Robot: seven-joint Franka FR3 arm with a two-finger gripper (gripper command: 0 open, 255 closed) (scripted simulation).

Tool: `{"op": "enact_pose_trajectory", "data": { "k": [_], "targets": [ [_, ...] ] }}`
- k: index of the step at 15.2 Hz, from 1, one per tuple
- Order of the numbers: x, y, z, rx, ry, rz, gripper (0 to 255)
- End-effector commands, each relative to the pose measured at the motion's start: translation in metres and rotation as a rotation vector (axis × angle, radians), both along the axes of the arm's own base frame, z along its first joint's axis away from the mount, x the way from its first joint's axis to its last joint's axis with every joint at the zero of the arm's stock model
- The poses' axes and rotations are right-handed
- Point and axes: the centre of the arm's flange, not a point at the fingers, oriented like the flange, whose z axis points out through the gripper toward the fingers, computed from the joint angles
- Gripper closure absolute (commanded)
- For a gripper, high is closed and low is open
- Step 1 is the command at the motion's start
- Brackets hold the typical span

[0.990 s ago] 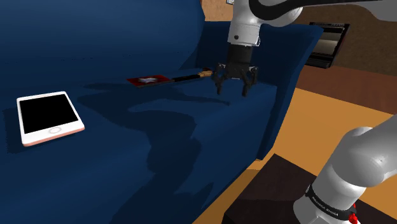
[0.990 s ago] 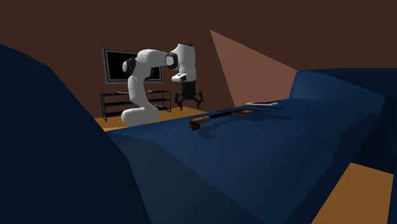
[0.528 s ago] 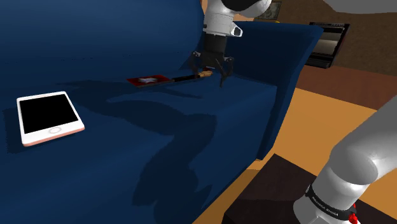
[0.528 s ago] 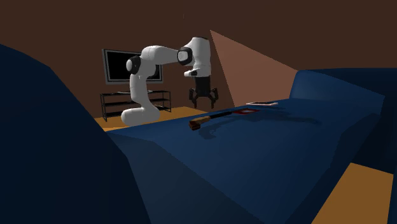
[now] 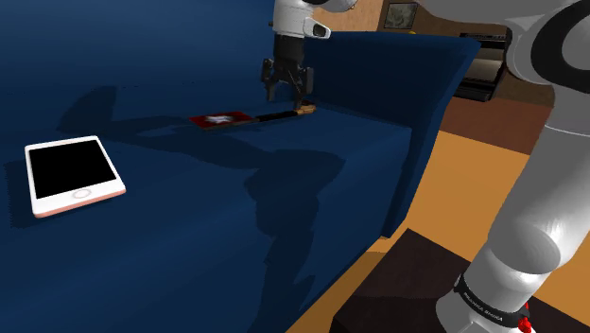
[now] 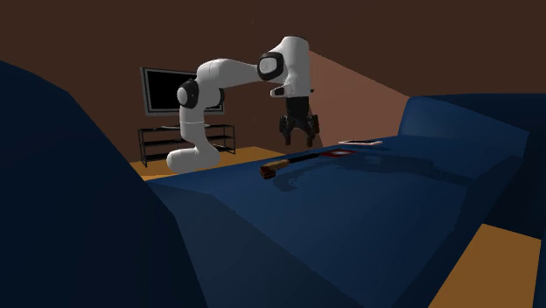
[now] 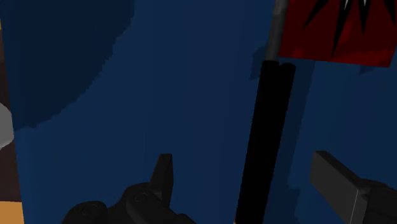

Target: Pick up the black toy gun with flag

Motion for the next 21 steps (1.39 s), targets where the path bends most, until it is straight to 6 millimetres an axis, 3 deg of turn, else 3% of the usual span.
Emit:
{"op": "enact_pose_trajectory", "data": {
  "k": [1, 9, 11, 12, 21],
  "targets": [
    [0.026, -0.004, 0.003, -0.009, -0.005, -0.119, 0],
    [0.026, -0.005, -0.037, -0.009, -0.005, -0.123, 0],
    [0.026, -0.005, -0.037, -0.009, -0.005, -0.123, 0],
    [0.026, -0.004, -0.036, -0.009, -0.005, -0.123, 255],
    [0.026, -0.005, -0.037, -0.009, -0.005, -0.123, 255]
  ]
}}
